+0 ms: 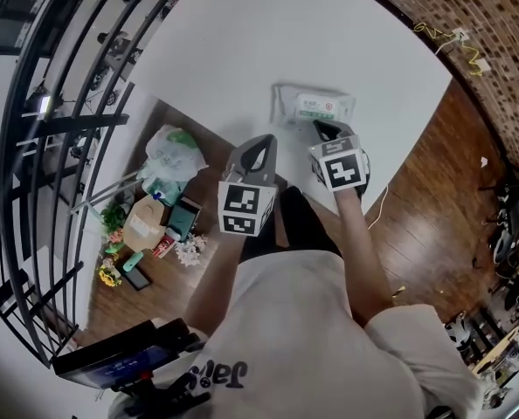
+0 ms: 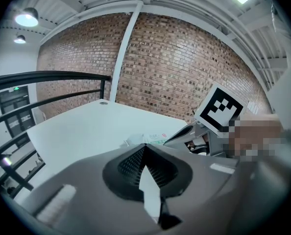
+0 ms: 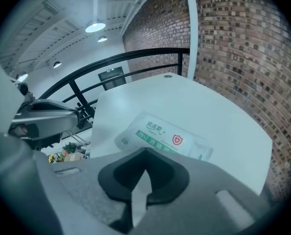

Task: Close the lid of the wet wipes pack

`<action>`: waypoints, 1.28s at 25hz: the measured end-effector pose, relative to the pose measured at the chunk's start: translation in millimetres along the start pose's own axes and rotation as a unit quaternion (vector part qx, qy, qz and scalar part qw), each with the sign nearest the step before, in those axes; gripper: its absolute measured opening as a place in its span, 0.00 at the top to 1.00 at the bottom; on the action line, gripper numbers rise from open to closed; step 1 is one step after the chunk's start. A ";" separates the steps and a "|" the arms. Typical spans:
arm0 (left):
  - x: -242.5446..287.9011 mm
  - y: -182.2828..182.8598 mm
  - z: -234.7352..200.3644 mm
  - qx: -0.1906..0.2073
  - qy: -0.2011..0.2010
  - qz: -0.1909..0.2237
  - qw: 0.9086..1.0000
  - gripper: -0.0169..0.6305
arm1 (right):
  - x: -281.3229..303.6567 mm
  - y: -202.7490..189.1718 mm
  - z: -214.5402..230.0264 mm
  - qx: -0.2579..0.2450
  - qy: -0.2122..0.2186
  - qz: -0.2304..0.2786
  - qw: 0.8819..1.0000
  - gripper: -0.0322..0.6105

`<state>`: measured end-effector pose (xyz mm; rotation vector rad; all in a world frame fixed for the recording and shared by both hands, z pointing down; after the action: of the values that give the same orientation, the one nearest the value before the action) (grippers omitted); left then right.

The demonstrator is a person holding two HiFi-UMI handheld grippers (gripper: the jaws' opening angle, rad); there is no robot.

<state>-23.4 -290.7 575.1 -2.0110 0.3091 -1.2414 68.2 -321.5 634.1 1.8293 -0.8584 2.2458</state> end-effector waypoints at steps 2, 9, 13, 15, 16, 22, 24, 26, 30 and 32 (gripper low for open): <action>-1.2 3.8 -5.6 0.000 0.001 0.001 1.000 0.95 | 1.3 1.8 0.0 0.004 0.003 0.000 1.000 0.96; 6.7 3.1 -18.9 -0.008 0.002 -0.007 1.000 0.95 | 11.8 -1.8 5.7 0.028 0.022 -0.013 0.999 0.96; 13.8 3.4 -21.9 -0.010 -0.011 -0.015 1.000 0.95 | 15.4 2.2 6.4 0.010 0.023 -0.035 0.999 0.96; 17.9 3.5 -21.8 0.000 -0.020 -0.019 1.000 0.95 | 18.1 4.0 6.5 -0.015 0.014 -0.056 0.998 0.96; 20.0 4.1 -21.0 0.004 -0.024 -0.020 1.000 0.95 | 18.1 6.0 5.5 -0.026 0.013 -0.063 0.998 0.96; 29.6 9.1 -21.1 0.019 -0.040 -0.027 0.999 0.95 | 17.4 11.6 2.6 -0.051 0.028 -0.087 0.995 0.96; 31.9 8.3 -26.2 0.024 -0.044 -0.032 0.998 0.95 | 20.2 11.7 1.4 -0.053 0.038 -0.097 0.993 0.97; 35.1 7.2 -29.3 0.023 -0.051 -0.034 0.998 0.95 | 22.7 12.2 2.5 -0.057 0.043 -0.104 0.992 0.97; 36.4 8.1 -33.5 0.020 -0.064 -0.039 0.997 0.95 | 22.7 11.6 -0.1 -0.051 0.039 -0.091 0.994 0.97; 34.7 15.9 -33.6 0.025 -0.070 -0.033 0.997 0.95 | 17.3 7.9 1.9 -0.017 0.044 -0.064 0.997 0.96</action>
<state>-31.8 -336.3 595.9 -2.0671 0.1425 -1.1294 61.9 -333.4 647.6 1.7064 -0.7381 2.2013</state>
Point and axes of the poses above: the fingertips, and each gripper's own axes: x forward along the fingers, z to its right, y out of its top, the point moved 1 cm from there along -x, backward along the fingers, and after that the axes turned 11 degrees about -z, right-handed, at the moved point
